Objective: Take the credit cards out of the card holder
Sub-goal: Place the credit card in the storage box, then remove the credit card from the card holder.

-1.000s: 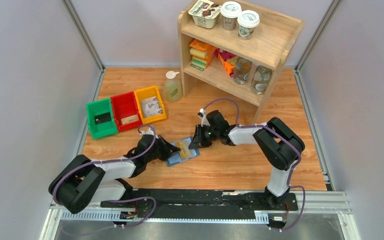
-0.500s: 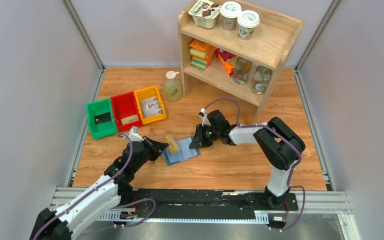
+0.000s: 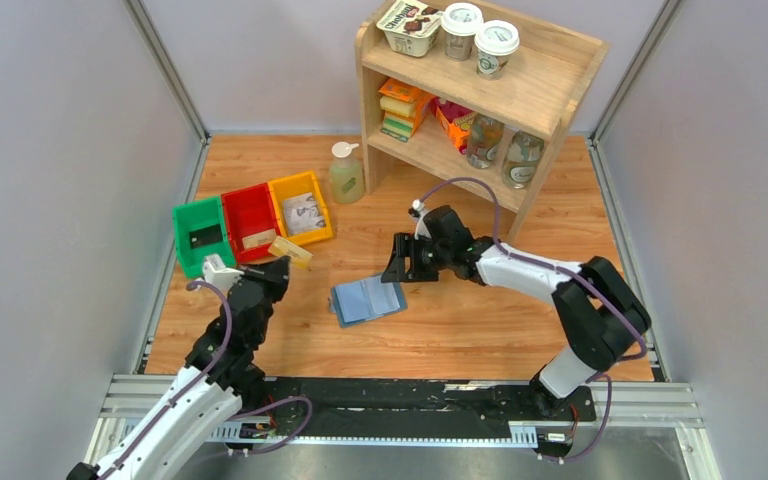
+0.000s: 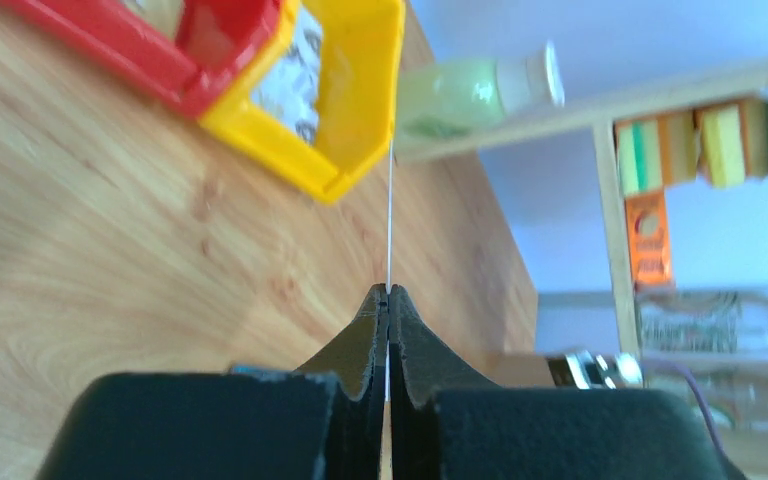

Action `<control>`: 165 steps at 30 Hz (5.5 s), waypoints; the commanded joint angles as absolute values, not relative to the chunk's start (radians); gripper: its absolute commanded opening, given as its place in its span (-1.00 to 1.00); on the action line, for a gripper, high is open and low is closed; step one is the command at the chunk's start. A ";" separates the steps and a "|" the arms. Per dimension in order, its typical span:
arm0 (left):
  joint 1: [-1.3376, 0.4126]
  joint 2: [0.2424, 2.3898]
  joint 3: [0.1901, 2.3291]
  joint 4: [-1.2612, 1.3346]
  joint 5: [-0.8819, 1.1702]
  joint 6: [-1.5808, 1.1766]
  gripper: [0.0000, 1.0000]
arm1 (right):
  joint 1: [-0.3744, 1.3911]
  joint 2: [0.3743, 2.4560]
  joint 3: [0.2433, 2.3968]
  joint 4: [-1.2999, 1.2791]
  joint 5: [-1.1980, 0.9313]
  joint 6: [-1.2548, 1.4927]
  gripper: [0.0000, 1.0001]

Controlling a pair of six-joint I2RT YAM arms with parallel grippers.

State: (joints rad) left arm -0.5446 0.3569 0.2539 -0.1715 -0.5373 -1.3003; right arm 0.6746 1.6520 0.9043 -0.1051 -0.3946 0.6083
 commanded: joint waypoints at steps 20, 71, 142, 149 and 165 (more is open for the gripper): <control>-0.063 0.945 0.377 0.397 -0.601 -1.463 -1.00 | 0.640 1.094 0.749 -0.331 -0.072 0.439 0.99; -0.052 1.303 0.519 0.272 -0.502 -1.781 -0.16 | 0.448 1.074 0.729 -0.322 -0.216 0.434 1.00; -0.532 1.341 0.454 -0.100 0.285 -0.822 -0.49 | 0.880 1.709 1.157 -0.331 -0.242 0.578 -0.20; -0.534 1.240 0.448 -0.181 0.233 -0.822 -0.49 | 0.903 1.749 1.198 -0.336 -0.307 0.555 -0.04; -0.534 0.970 0.399 -0.339 0.094 -0.873 -0.49 | 0.949 1.858 1.272 -0.348 -0.365 0.519 0.29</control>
State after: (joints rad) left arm -0.5289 1.0344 0.4137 -0.2882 0.1497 -0.8444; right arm 0.9257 1.8248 1.2186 -0.3611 -0.3302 0.5404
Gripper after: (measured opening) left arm 0.254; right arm 0.640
